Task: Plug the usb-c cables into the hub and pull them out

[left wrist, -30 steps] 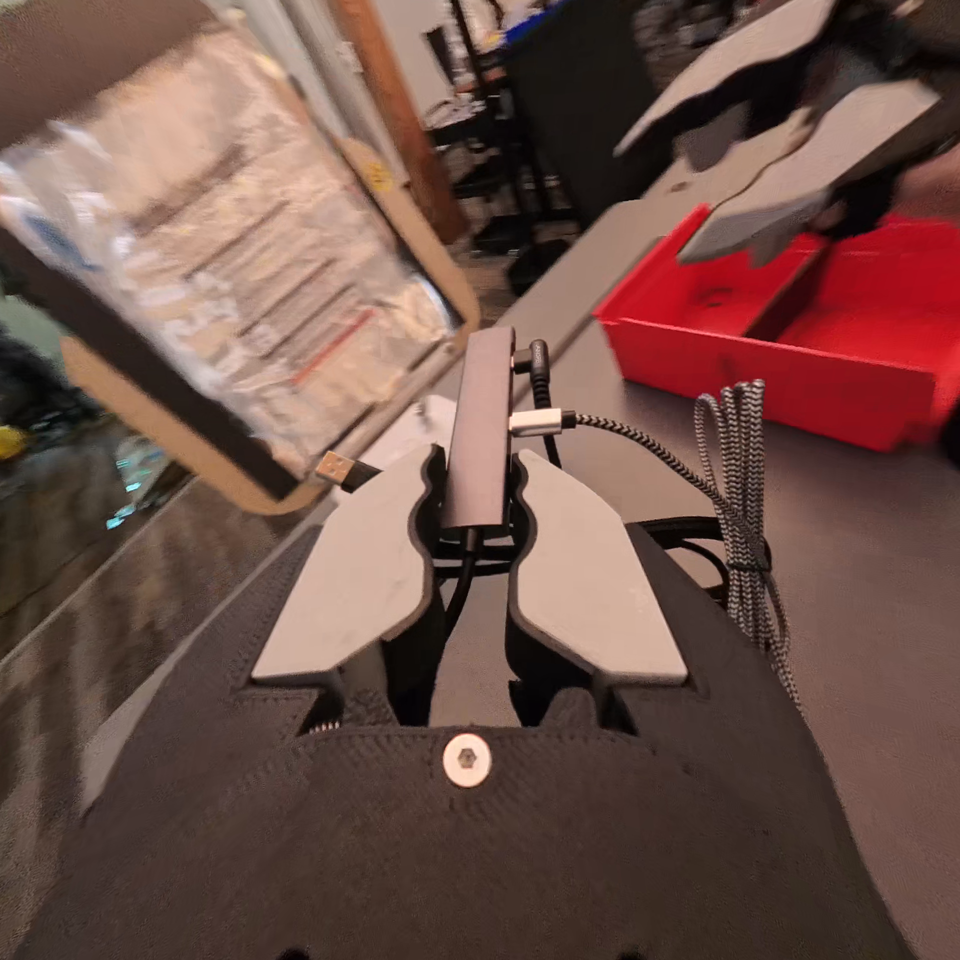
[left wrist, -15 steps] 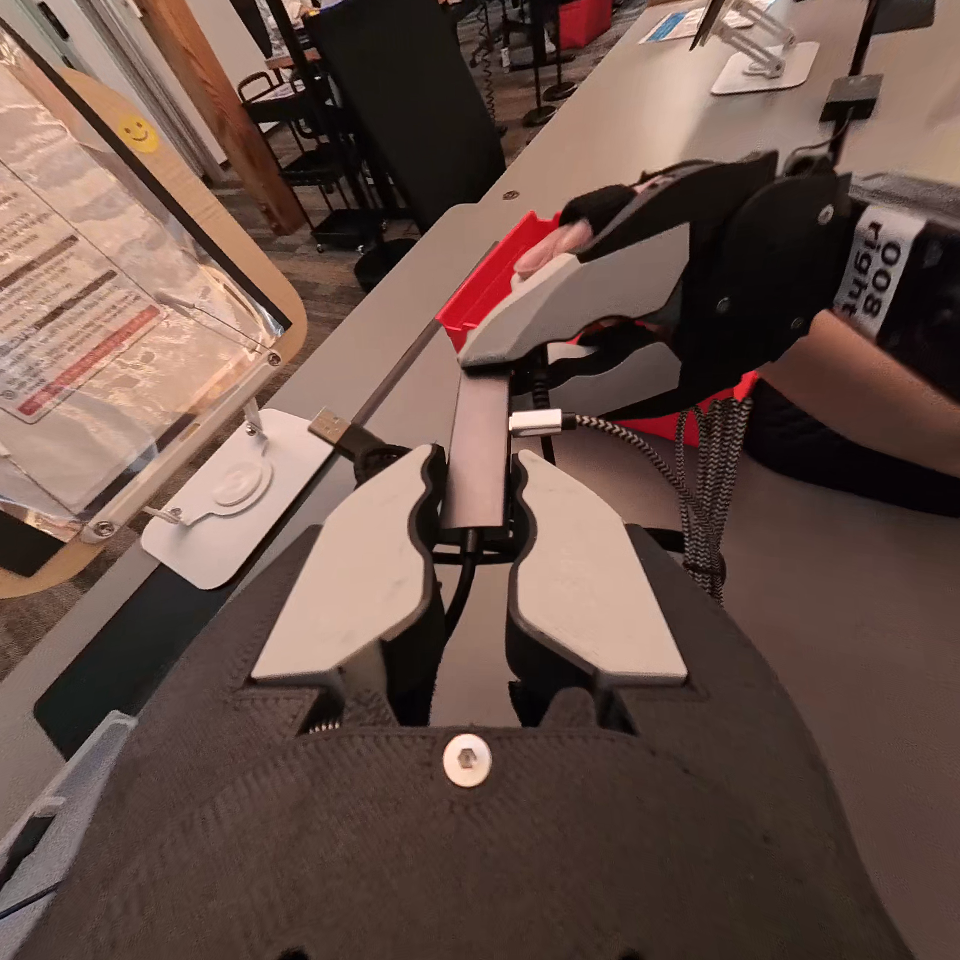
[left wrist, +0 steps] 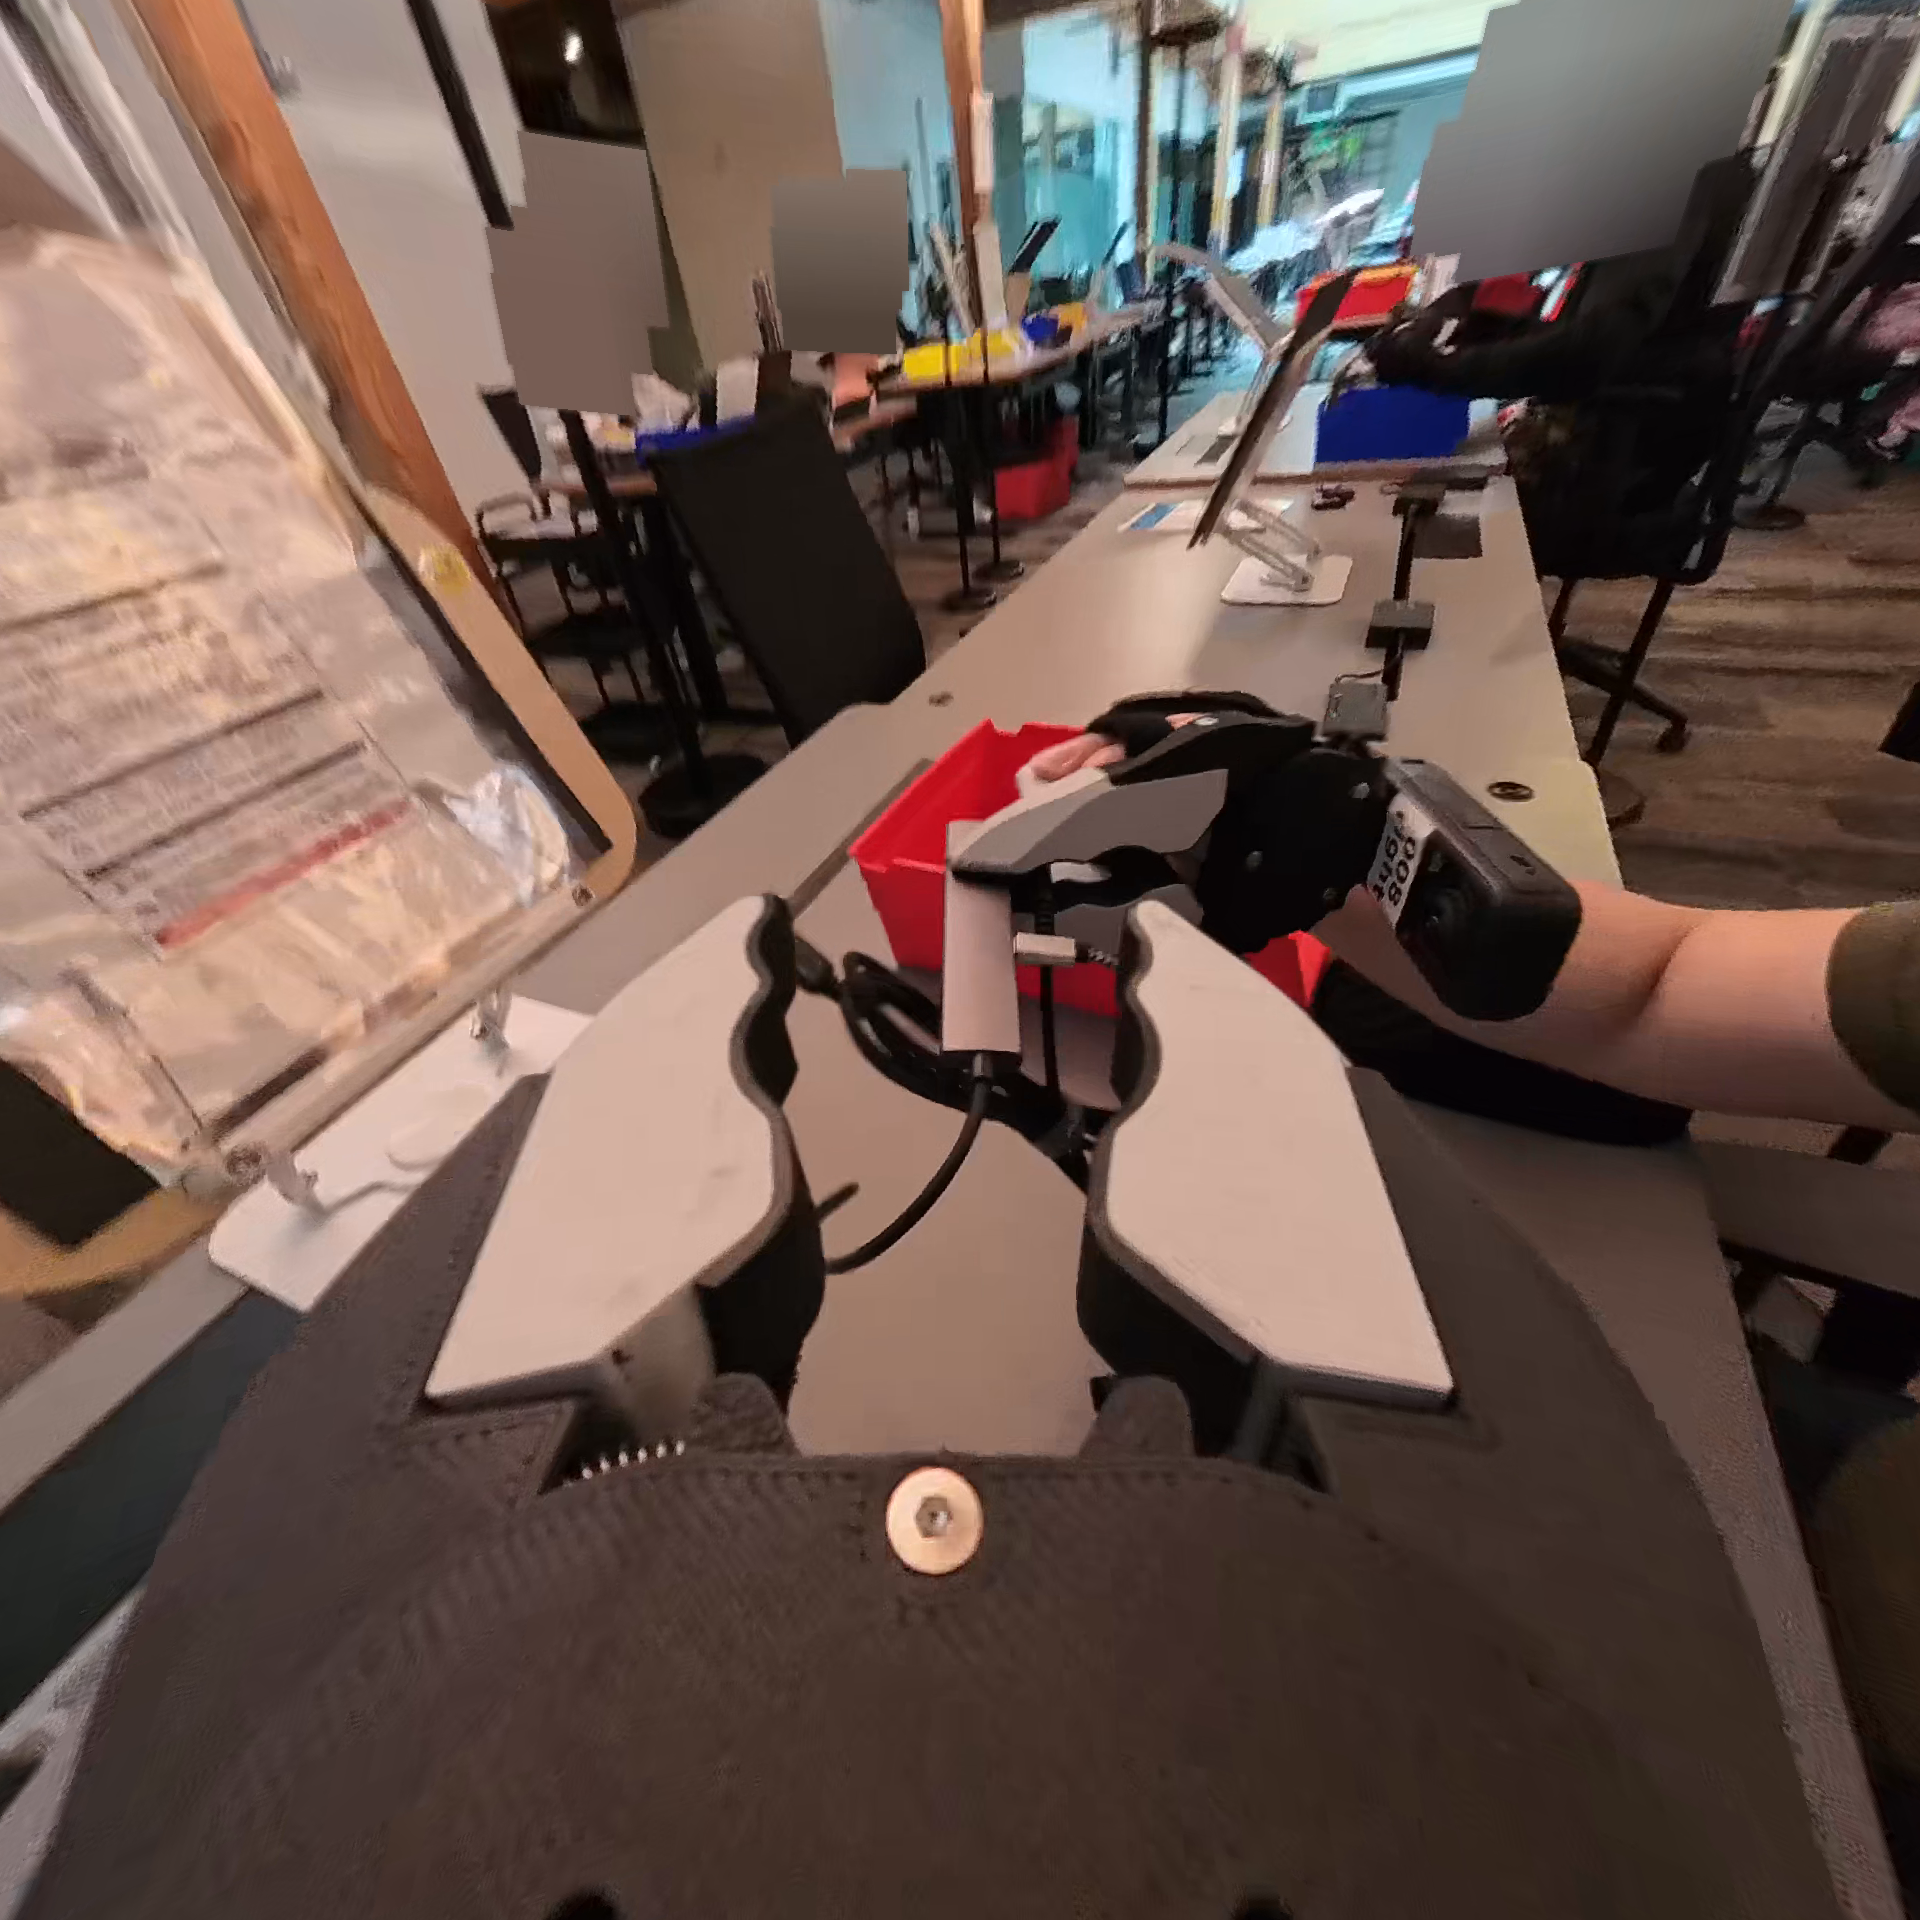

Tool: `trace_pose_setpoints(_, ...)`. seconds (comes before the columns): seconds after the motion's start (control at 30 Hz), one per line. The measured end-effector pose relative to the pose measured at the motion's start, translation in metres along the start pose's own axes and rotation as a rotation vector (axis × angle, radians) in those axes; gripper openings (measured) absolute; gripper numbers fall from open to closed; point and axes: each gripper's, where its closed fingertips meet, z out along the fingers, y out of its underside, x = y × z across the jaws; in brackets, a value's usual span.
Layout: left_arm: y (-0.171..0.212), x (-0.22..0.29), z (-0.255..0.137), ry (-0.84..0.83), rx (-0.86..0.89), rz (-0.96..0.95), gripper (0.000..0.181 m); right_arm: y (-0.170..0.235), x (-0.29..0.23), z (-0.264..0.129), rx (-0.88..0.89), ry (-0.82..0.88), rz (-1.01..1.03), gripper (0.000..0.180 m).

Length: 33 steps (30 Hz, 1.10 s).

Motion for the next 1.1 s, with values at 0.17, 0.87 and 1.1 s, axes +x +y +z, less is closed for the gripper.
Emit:
trace_pose_setpoints(0.17,0.021,0.02,0.026,0.045,-0.106,0.087,0.049,-0.001,0.0,0.001,-0.011,0.008,-0.009,0.011)
trace_pose_setpoints(0.87,0.059,0.007,0.066,0.013,-0.097,0.138,0.024,-0.008,0.018,-0.004,-0.001,0.103,0.033,0.013)
trace_pose_setpoints(1.1,0.062,0.003,0.07,0.01,-0.056,0.129,0.024,-0.006,0.016,-0.003,-0.006,0.098,0.04,0.014)
